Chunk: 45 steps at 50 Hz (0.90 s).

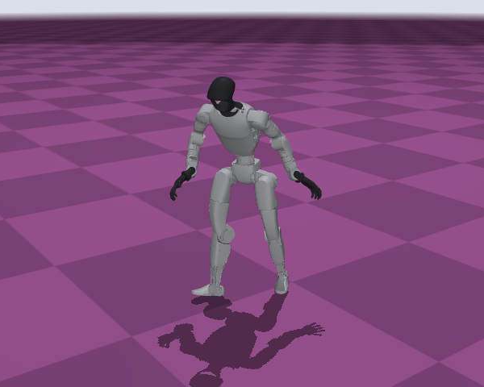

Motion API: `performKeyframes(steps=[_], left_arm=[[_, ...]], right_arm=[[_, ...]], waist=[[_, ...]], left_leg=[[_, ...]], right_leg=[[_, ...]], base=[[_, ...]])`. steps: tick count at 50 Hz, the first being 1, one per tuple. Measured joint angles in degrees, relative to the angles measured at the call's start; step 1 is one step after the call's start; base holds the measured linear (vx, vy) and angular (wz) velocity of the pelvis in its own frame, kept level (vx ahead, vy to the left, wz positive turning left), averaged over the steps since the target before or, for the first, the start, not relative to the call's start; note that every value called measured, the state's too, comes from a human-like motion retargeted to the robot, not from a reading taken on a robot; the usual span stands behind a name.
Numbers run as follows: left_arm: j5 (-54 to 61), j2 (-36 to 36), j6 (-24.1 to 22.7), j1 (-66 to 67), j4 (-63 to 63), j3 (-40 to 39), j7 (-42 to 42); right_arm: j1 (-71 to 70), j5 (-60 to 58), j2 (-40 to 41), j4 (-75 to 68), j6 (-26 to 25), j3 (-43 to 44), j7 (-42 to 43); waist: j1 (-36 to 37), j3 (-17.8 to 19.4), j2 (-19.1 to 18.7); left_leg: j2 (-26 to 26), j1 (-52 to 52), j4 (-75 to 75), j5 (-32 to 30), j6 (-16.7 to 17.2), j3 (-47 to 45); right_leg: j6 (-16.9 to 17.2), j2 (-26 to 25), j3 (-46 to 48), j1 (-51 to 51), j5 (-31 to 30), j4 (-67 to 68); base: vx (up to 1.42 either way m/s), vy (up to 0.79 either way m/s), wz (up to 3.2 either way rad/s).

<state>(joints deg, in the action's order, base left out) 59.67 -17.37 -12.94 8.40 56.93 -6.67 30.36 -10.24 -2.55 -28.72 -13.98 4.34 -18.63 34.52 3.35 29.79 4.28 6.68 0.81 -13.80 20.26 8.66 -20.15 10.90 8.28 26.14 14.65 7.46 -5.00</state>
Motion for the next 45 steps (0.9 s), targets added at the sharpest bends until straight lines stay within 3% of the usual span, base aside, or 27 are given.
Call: performKeyframes(steps=[6, 9, 13, 17, 22, 26, 29, 32, 34, 36, 39, 42, 45], left_arm=[[-7.5, -0.3, 2.9, 4.2, 11.0, -6.9, -1.6], [-9.2, -0.1, 2.3, 7.3, 11.4, -7.3, -4.9], [-7.2, 0.5, 3.8, 7.9, 12.9, -8.7, -6.0], [-6.0, 1.3, 3.7, 9.5, 14.0, -8.7, -6.3], [-4.8, 1.6, 4.4, 8.1, 16.7, -9.4, -3.7], [-2.0, 2.1, 3.4, 7.9, 17.1, -9.5, -4.0], [-1.1, 2.6, 2.7, 8.4, 17.7, -10.0, -5.1], [-1.3, 2.5, 2.2, 9.2, 19.1, -11.6, -5.9], [-1.4, 2.0, 2.1, 9.3, 20.4, -12.5, -6.1], [-1.4, 1.2, 2.4, 9.4, 21.5, -13.1, -6.0], [-2.1, -0.2, 3.1, 10.1, 21.4, -13.4, -5.9], [-2.8, -1.2, 3.7, 10.6, 16.9, -12.6, -6.4], [0.1, -1.2, 2.9, 9.9, 7.2, -9.9, -6.2]], right_arm=[[-2.4, 1.5, -1.0, 0.2, 1.6, -0.1, -1.7], [-3.2, 1.5, -1.1, -0.8, 4.6, -0.3, -2.9], [-6.7, 2.6, -2.1, -2.6, 4.3, -3.1, -3.1], [-11.8, 2.0, -2.3, -2.4, 3.9, -7.0, -4.5], [-23.4, 4.6, -1.9, -1.2, 0.9, -12.7, -7.8], [-34.5, 3.8, -2.0, 0.2, 0.6, -17.6, -9.1], [-42.7, 3.1, -1.7, 0.7, 1.4, -21.0, -9.6], [-49.3, 3.2, -1.0, 0.9, 2.3, -23.5, -9.9], [-52.6, 3.3, -0.2, 0.3, 2.5, -25.0, -9.9], [-54.2, 2.8, 1.1, -0.4, 2.2, -25.9, -9.7], [-51.9, 1.8, 3.3, -1.1, 1.7, -25.7, -8.9], [-46.2, 1.5, 5.2, -1.4, 1.4, -24.3, -9.0], [-40.8, 2.2, 6.3, -3.0, 0.9, -23.6, -10.2]], waist=[[-0.1, -0.8, -0.9], [1.6, -1.4, -1.0], [7.3, -1.6, -2.4], [14.8, -1.2, -1.9], [23.2, -0.6, 0.4], [29.3, -0.6, 0.8], [33.8, -0.8, -1.0], [37.9, -1.0, -2.1], [39.9, -1.2, -1.2], [41.4, -1.2, 0.1], [42.2, -1.2, 0.8], [41.6, -1.4, -0.3], [39.7, -1.7, 0.3]], left_leg=[[1.8, 2.6, -6.0, -3.2, -0.9, -0.1], [4.2, -0.1, -18.6, -7.3, -4.0, 0.4], [6.0, -8.9, -39.9, -13.5, -8.8, 5.3], [0.0, -15.9, -46.8, -11.9, -7.8, 11.2], [0.3, -23.1, -38.2, -8.0, -11.3, 3.6], [-1.6, -24.5, -15.2, -12.1, -8.2, 0.0], [-1.9, -22.1, 6.1, -17.2, -2.5, -1.1], [-1.5, -20.3, 18.5, -17.8, 3.4, -3.6], [-1.7, -20.3, 18.8, -16.9, 3.5, -4.4], [-2.3, -18.8, 18.4, -18.4, 1.2, -3.2], [-1.9, -15.5, 13.6, -19.2, -2.8, 0.2], [0.0, -11.5, 8.0, -16.6, -3.6, 4.0], [-0.4, -10.0, 4.9, -13.1, -5.1, 8.7]], right_leg=[[-2.4, -1.0, -1.7, -4.8, -1.0, 0.0], [-3.9, -0.6, -3.4, -6.5, 3.6, 4.2], [-7.2, -2.5, -7.2, -11.5, 6.6, 4.2], [-6.4, -2.6, -12.1, -15.0, 9.5, 7.1], [-3.3, -1.5, -15.9, -16.1, 12.5, 12.0], [-3.1, -2.5, -17.9, -17.6, 15.3, 14.9], [-4.3, -5.4, -19.7, -21.6, 17.4, 15.5], [-5.0, -7.4, -21.5, -26.8, 18.2, 15.0], [-5.2, -7.4, -22.3, -29.3, 17.4, 15.0], [-5.6, -7.2, -22.7, -31.5, 14.9, 16.0], [-7.2, -7.2, -20.6, -34.0, 5.6, 21.9], [-8.5, -7.3, -14.7, -31.1, -5.5, 37.8], [-9.8, -4.3, -8.5, -20.8, -6.4, 57.7]], base=[[0.41, -0.27, -0.21], [0.53, -0.32, -0.37], [0.54, -0.30, -0.83], [0.56, -0.22, -1.14], [0.54, -0.16, -0.77], [0.59, -0.09, -0.64], [0.68, -0.02, -0.78], [0.78, 0.04, -0.66], [0.83, 0.06, -0.38], [0.88, 0.08, -0.15], [0.94, 0.10, 0.29], [0.93, 0.09, 0.85], [0.81, 0.03, 1.26]])
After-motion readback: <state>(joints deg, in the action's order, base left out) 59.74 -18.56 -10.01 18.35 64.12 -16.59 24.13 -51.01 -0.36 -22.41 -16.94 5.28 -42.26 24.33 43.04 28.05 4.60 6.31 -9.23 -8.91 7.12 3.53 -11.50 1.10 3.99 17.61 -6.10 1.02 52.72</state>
